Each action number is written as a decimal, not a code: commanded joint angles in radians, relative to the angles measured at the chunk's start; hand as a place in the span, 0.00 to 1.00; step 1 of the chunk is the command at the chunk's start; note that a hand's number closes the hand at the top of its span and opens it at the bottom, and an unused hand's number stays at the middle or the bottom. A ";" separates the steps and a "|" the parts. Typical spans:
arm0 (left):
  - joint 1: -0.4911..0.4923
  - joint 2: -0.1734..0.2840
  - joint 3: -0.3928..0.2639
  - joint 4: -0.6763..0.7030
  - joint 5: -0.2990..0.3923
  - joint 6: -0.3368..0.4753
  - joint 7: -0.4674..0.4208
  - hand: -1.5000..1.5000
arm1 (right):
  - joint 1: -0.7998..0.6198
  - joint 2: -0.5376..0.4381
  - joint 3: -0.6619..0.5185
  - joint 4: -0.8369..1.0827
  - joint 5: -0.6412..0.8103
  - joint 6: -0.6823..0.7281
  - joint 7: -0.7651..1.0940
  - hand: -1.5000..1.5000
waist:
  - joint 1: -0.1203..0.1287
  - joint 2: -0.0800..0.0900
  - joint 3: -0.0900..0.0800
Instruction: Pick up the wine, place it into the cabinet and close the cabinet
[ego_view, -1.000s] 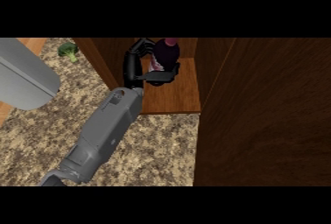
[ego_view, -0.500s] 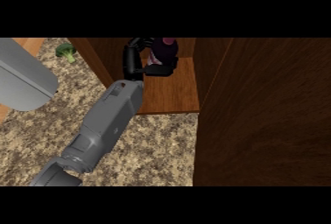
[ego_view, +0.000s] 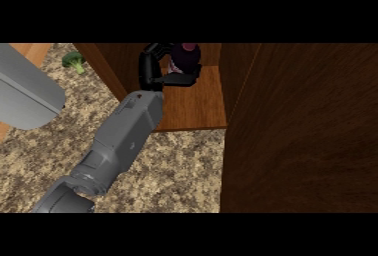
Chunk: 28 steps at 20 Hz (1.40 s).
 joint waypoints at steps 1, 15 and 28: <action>0.030 0.001 0.045 0.049 0.058 -0.017 -0.032 1.00 | -0.011 -0.007 0.000 -0.080 -0.064 -0.010 0.055 0.00 | -0.013 0.014 -0.008; -0.005 0.062 0.041 0.152 -0.011 0.011 -0.038 0.00 | -0.011 -0.010 -0.006 -0.080 -0.071 -0.004 0.037 0.00 | -0.013 0.019 -0.008; 0.045 0.025 0.031 0.181 -0.052 0.079 -0.103 0.00 | 0.012 0.002 0.040 -0.086 -0.017 -0.005 0.023 0.00 | -0.021 0.022 -0.009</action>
